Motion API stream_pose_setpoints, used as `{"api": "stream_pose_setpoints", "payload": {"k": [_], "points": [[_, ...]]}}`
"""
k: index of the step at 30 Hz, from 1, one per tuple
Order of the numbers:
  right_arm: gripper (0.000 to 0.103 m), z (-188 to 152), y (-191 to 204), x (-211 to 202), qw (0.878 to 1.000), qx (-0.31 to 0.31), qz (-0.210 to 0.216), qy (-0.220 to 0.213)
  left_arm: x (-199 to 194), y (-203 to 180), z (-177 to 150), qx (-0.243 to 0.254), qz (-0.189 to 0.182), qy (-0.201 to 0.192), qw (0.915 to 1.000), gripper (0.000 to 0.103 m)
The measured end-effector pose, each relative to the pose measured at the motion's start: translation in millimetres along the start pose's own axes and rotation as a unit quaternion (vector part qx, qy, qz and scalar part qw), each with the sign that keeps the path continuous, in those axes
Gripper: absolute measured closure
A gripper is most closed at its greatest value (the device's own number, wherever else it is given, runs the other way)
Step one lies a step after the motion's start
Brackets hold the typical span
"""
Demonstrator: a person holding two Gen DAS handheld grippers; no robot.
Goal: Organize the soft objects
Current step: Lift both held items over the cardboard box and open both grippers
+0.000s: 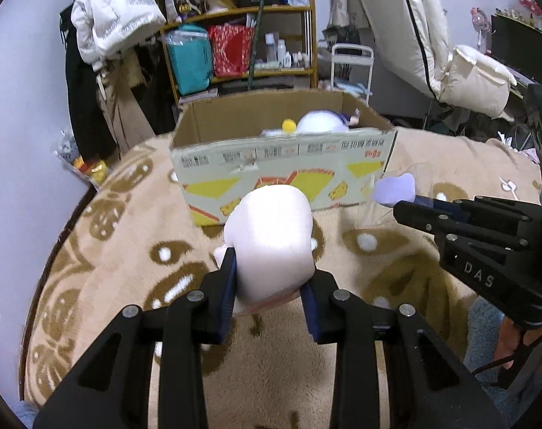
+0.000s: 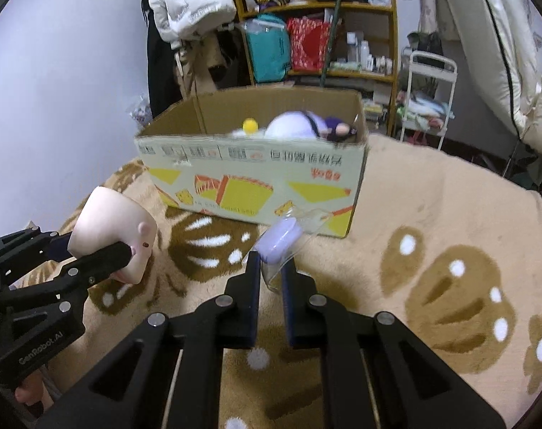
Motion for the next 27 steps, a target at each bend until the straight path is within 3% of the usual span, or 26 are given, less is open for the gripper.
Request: {"api": "stream_pose_setpoints", "payload": {"k": [14, 27], "points": [[0.091, 28.6, -3.5, -64.8, 0.994, -0.007, -0.027, -0.110, -52.8, 6.5, 25.4, 0.001, 0.030, -0.102, 0.9943, 0.071], [0.091, 70.4, -9.7, -78.5, 0.986, -0.010, -0.041, -0.160, -70.1, 16.0, 76.8, -0.001, 0.047, -0.173, 0.9839, 0.071]]}}
Point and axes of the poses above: each gripper's, at about its wrist camera, not at the fingertips, and x roughly the way its jaws point, y to its left, z to its top, the point moved 9 cm from there along x, roughly the way its jaws point, and after that the axes turned 14 degrees about y, right-handed, at the moved point
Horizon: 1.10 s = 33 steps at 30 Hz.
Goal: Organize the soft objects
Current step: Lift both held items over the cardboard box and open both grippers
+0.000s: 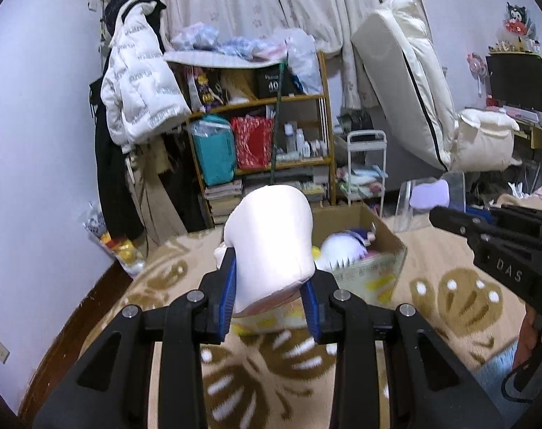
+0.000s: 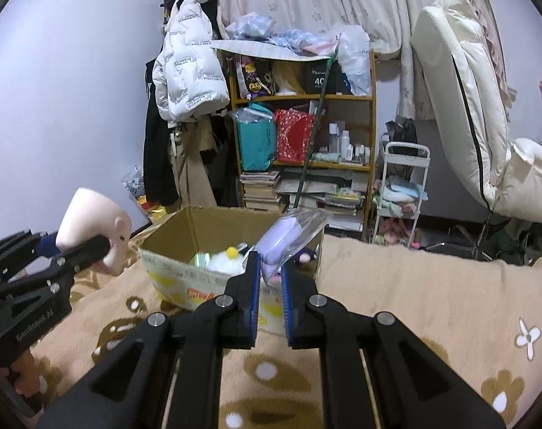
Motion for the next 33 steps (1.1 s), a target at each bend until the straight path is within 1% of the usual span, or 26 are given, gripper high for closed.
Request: {"api": "stream_pose_setpoints", "payload": {"k": [9, 12, 17, 19, 21, 24, 28, 31, 33], "points": [[0.091, 37.4, -2.6, 12.7, 1.000, -0.004, 0.002, -0.025, 18.1, 11.3, 46.9, 0.008, 0.001, -0.033, 0.9994, 0.071], [0.091, 48.3, -2.1, 18.8, 1.000, -0.010, 0.001, -0.030, 27.4, 12.3, 61.7, 0.017, 0.007, -0.045, 0.9988, 0.071], [0.091, 61.6, -1.0, 30.0, 0.999, -0.009, 0.005, -0.032, 46.4, 8.7, 75.0, 0.031, 0.007, -0.051, 0.9982, 0.070], [0.091, 63.7, -0.5, 35.6, 1.000, -0.008, 0.005, -0.029, 54.5, 7.5, 77.1, 0.030, 0.003, -0.048, 0.9984, 0.070], [0.091, 65.2, -0.9, 43.0, 1.000, 0.005, 0.014, -0.024, 63.9, 8.4, 77.9, 0.016, -0.008, -0.040, 0.9990, 0.070], [0.091, 63.1, -1.0, 54.6, 1.000, 0.014, 0.016, -0.017, 79.8, 10.1, 76.7, -0.011, -0.030, -0.022, 0.9992, 0.070], [0.091, 58.5, -1.9, 71.1, 1.000, 0.016, 0.022, -0.004, 97.6, 8.7, 69.6, 0.000, -0.020, -0.006, 0.9998, 0.070], [0.091, 53.4, -0.5, 81.9, 1.000, 0.010, 0.027, 0.006, 105.9, 6.7, 60.9, 0.003, -0.042, 0.006, 0.9991, 0.070], [0.091, 48.3, 0.7, 89.9, 0.999, 0.008, 0.036, 0.017, 111.9, 7.0, 54.7, 0.008, -0.036, 0.015, 0.9992, 0.069]]}}
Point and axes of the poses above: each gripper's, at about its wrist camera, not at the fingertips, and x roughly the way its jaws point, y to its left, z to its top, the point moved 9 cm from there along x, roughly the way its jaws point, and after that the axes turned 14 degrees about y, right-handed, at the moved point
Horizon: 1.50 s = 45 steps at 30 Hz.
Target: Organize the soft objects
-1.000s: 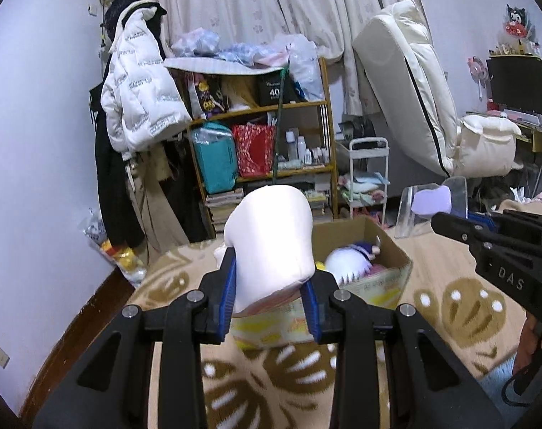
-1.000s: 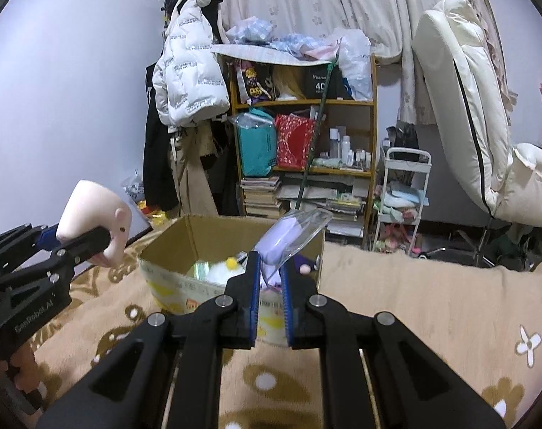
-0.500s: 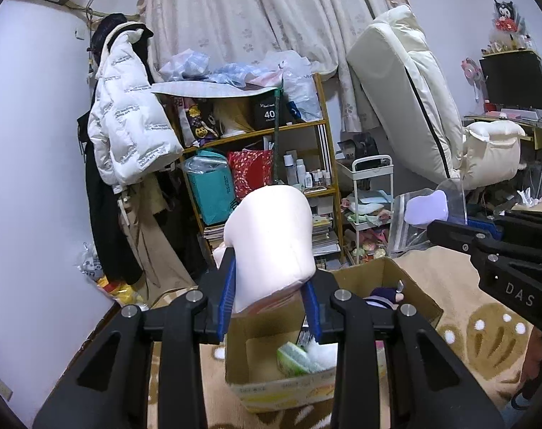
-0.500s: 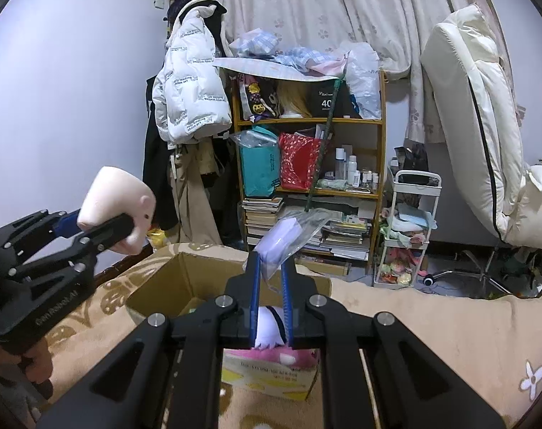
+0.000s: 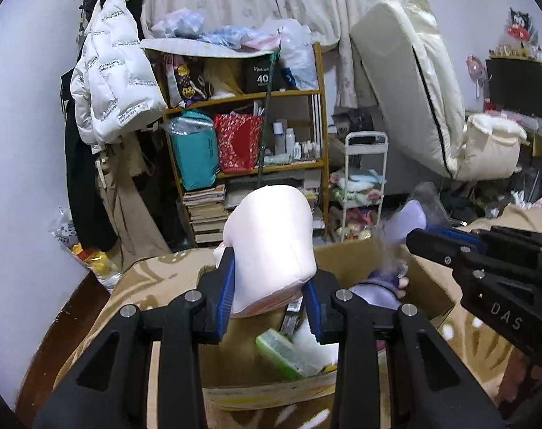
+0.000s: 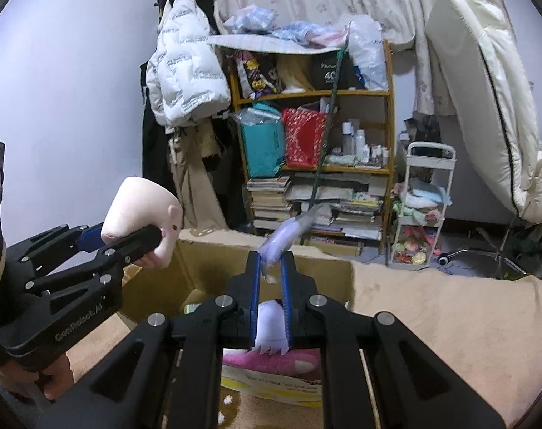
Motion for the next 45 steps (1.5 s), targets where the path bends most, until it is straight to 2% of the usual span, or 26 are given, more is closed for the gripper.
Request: {"api": "stream_pose_setpoints", "payload": {"k": [4, 10, 12, 14, 16, 19, 22, 24, 26, 30, 31, 32, 35, 38, 45], "points": [[0.091, -11.8, 1.1, 14.2, 0.999, 0.017, 0.038, 0.030, 12.0, -0.8, -10.4, -0.007, -0.012, 0.024, 0.9996, 0.068], [0.091, -26.9, -2.2, 27.4, 0.996, 0.039, 0.065, 0.055, 20.6, -1.4, -25.1, -0.007, -0.006, 0.046, 0.9989, 0.061], [0.091, -31.0, -2.6, 29.9, 0.996, 0.038, 0.060, 0.061, 21.8, -2.0, -28.2, -0.003, -0.002, 0.050, 0.9987, 0.060], [0.091, -32.8, -2.6, 29.0, 0.995, 0.038, 0.059, 0.063, 21.1, -3.0, -29.2, 0.000, 0.002, 0.052, 0.9987, 0.055], [0.091, -33.4, -3.6, 25.8, 0.995, 0.041, 0.059, 0.063, 14.1, -3.2, -27.5, 0.001, 0.011, 0.041, 0.9991, 0.041], [0.090, -31.1, -4.9, 18.7, 0.996, 0.039, 0.055, 0.062, 1.6, -1.4, -24.7, -0.002, 0.019, 0.032, 0.9993, 0.031], [0.089, -28.6, -6.6, 7.4, 0.996, 0.039, 0.051, 0.057, -12.2, 2.7, -25.5, -0.014, 0.026, 0.032, 0.9991, 0.028], [0.082, -26.6, -7.6, -4.0, 0.997, 0.038, 0.046, 0.050, -26.3, 8.8, -28.3, -0.027, 0.042, 0.028, 0.9984, 0.022], [0.057, -25.2, -7.9, -16.4, 0.998, 0.035, 0.042, 0.040, -38.7, 13.1, -30.9, -0.039, 0.047, 0.027, 0.9977, 0.016], [0.041, -23.9, -5.8, -48.9, 0.999, 0.021, 0.026, 0.015, -72.4, 20.9, -39.2, -0.051, 0.060, 0.024, 0.9966, 0.010], [0.031, -23.8, -5.8, -55.6, 0.999, 0.019, 0.023, 0.011, -79.5, 21.8, -41.0, -0.050, 0.065, 0.023, 0.9964, 0.007], [0.021, -24.2, -5.7, -65.3, 1.000, 0.018, 0.019, 0.007, -87.2, 22.3, -42.7, -0.048, 0.070, 0.019, 0.9962, 0.006], [0.002, -24.5, -6.9, -85.7, 0.999, 0.024, 0.021, -0.002, -114.3, 20.3, -48.2, -0.034, 0.091, 0.006, 0.9952, 0.006], [0.000, -28.6, -8.2, -109.1, 0.999, 0.030, 0.018, -0.020, -134.2, 16.8, -52.6, -0.030, 0.093, 0.000, 0.9953, 0.005], [0.000, -38.5, -8.1, -149.0, 0.999, 0.013, 0.000, -0.034, -179.1, 9.9, -60.5, -0.034, 0.083, -0.020, 0.9958, 0.001]]}}
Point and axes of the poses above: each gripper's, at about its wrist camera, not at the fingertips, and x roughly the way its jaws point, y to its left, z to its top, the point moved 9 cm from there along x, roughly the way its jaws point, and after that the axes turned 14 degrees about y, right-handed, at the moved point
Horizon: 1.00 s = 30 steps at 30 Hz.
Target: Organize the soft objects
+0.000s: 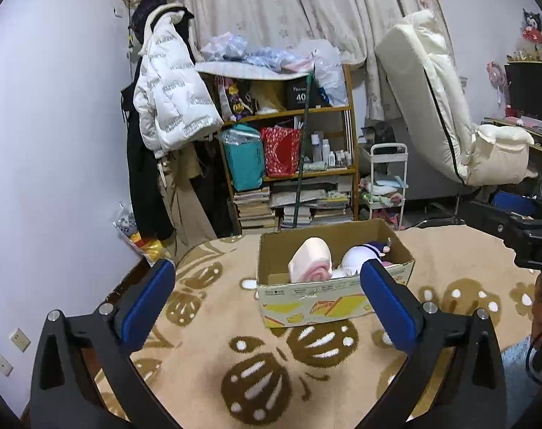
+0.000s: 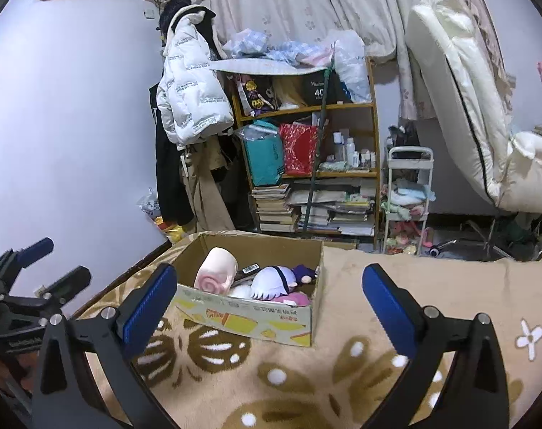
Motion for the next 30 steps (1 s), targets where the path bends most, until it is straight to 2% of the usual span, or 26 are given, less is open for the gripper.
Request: {"api": "stream_pose_setpoints", "payload": {"k": [7, 12, 17, 21, 30], "points": [[0.000, -9.4, 4.0, -35.8, 0.999, -0.021, -0.016, -0.034, -32.3, 7.5, -11.9, 0.004, 0.025, -0.016, 0.9995, 0.001], [0.000, -17.8, 8.5, -53.8, 0.998, -0.025, -0.019, -0.063, -42.2, 22.8, -21.9, -0.015, 0.051, -0.028, 0.9982, 0.001], [0.000, -26.2, 8.7, -58.7, 0.997, -0.024, -0.017, -0.072, -38.6, 35.6, -30.4, -0.032, 0.051, -0.031, 0.9977, 0.001], [0.000, -36.3, 7.6, -63.3, 0.994, -0.014, -0.013, -0.105, -33.4, 37.0, -36.0, -0.038, 0.037, -0.038, 0.9979, 0.001], [0.000, -50.8, 6.1, -43.9, 0.997, -0.017, -0.016, -0.077, -24.2, 26.8, -44.4, -0.028, 0.029, -0.034, 0.9986, 0.001]]}}
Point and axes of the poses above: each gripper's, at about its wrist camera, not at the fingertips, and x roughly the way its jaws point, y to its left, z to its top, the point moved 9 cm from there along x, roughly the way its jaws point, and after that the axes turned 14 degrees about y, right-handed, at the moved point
